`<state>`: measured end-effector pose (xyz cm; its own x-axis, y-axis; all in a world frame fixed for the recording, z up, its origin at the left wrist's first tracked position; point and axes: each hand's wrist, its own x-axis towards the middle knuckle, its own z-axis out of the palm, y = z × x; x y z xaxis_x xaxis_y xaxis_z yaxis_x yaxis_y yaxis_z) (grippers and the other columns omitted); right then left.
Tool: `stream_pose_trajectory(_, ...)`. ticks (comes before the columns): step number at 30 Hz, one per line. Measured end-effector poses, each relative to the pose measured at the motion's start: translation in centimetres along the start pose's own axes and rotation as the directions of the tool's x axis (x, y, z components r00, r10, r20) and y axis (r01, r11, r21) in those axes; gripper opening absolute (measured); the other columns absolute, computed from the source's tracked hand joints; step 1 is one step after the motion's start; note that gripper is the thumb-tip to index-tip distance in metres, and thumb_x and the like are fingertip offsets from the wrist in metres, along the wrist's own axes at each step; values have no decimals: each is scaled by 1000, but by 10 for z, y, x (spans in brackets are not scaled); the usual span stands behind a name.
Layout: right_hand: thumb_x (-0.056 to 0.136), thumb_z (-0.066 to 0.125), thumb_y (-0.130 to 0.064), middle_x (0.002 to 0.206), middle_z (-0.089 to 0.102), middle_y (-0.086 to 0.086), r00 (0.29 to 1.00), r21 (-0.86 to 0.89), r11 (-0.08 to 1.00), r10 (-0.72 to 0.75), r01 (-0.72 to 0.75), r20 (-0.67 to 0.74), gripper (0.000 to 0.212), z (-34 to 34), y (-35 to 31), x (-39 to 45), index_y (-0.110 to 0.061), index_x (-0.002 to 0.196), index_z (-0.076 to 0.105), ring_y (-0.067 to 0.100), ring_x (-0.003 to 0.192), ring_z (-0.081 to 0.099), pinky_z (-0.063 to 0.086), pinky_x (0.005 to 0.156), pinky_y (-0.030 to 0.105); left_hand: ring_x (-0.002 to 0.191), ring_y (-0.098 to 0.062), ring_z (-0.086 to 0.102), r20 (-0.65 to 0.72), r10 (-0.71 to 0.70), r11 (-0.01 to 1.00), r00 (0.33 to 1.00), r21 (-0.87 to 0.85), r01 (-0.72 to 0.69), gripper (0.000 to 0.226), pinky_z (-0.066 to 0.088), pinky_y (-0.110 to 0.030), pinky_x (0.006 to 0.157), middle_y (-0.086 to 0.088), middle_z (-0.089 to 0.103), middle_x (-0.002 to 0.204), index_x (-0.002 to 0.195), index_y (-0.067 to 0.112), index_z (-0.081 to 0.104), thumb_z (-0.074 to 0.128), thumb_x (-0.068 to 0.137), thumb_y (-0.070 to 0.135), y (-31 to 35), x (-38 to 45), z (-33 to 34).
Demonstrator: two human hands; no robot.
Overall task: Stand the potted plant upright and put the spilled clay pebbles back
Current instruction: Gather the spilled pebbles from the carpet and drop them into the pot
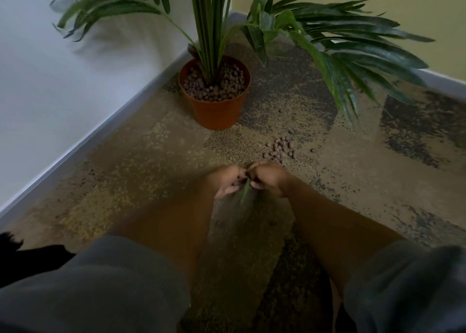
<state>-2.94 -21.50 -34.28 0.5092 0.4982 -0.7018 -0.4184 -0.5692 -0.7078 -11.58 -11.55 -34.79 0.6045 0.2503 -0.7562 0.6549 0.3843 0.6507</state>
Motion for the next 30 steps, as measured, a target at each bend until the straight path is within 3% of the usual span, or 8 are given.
stream_pose_trajectory(4, 85, 24, 10, 77, 48, 9, 987, 341, 933, 71, -116, 142, 29, -1, -1, -4, -4, 79, 48, 13, 61, 46, 44, 42, 13, 65, -14, 53, 11, -38, 948, 999, -316, 40, 18, 54, -21, 62, -7, 55, 80, 88, 6, 57, 39, 92, 10, 6, -3, -2)
stream_pose_trajectory(8, 89, 32, -3, 70, 46, 5, 973, 468, 866, 79, -175, 218, 22, -1, -3, -2, -9, 74, 46, 11, 60, 43, 45, 46, 14, 61, -9, 51, -15, -61, 923, 998, -381, 50, 29, 51, -15, 48, -5, 54, 74, 82, 10, 55, 43, 100, 29, 8, -3, -6)
stream_pose_trajectory(12, 98, 42, -9, 70, 47, 4, 976, 482, 857, 101, -183, 192, 23, 5, -3, 3, -6, 78, 52, 11, 62, 48, 50, 47, 14, 55, -6, 45, -145, -117, 977, 982, -197, 88, 31, 42, -15, 42, 0, 50, 70, 80, 17, 52, 38, 103, 31, 4, 1, -9)
stream_pose_trajectory(17, 100, 41, -5, 81, 54, 9, 978, 506, 842, 117, -190, 172, 17, 12, -2, 8, -1, 90, 54, 16, 75, 53, 55, 74, 27, 115, -34, 57, -299, -108, 987, 948, 78, 137, 45, 44, -44, 102, -19, 59, 128, 127, 3, 58, 55, 93, 32, 1, 3, -12)
stream_pose_trajectory(22, 100, 39, -4, 89, 58, 12, 978, 585, 787, 115, -196, 173, 16, 20, -14, 7, 1, 97, 54, 18, 81, 58, 56, 76, 30, 117, -32, 56, -443, 53, 972, 895, 228, 56, 43, 46, -33, 97, -19, 58, 131, 129, 2, 58, 53, 97, 31, 9, -2, -19)
stream_pose_trajectory(26, 99, 38, -2, 87, 58, 17, 988, 741, 656, 52, -142, 144, 18, 27, -38, 4, 1, 90, 54, 25, 83, 64, 61, 68, 29, 92, -19, 62, -448, 2, 984, 894, -158, -82, 39, 51, -29, 79, -7, 65, 106, 133, 10, 57, 43, 100, 25, 25, -11, -29)
stream_pose_trajectory(28, 99, 39, -2, 91, 60, 20, 994, 806, 584, 1, -89, 110, 19, 30, -58, 4, 2, 88, 54, 28, 86, 66, 61, 68, 29, 90, -18, 65, -428, -36, 901, 903, -404, -156, 38, 53, -27, 76, -6, 68, 105, 135, 15, 55, 40, 101, 23, 40, -13, -37)
stream_pose_trajectory(30, 98, 40, -4, 100, 62, 20, 994, 846, 530, -56, -54, 98, 18, 32, -81, 2, 2, 93, 56, 29, 96, 67, 62, 75, 33, 60, -5, 54, -402, -43, 732, 915, -636, -244, 36, 47, -15, 48, 4, 58, 77, 130, 15, 59, 39, 101, 20, 61, -15, -44)
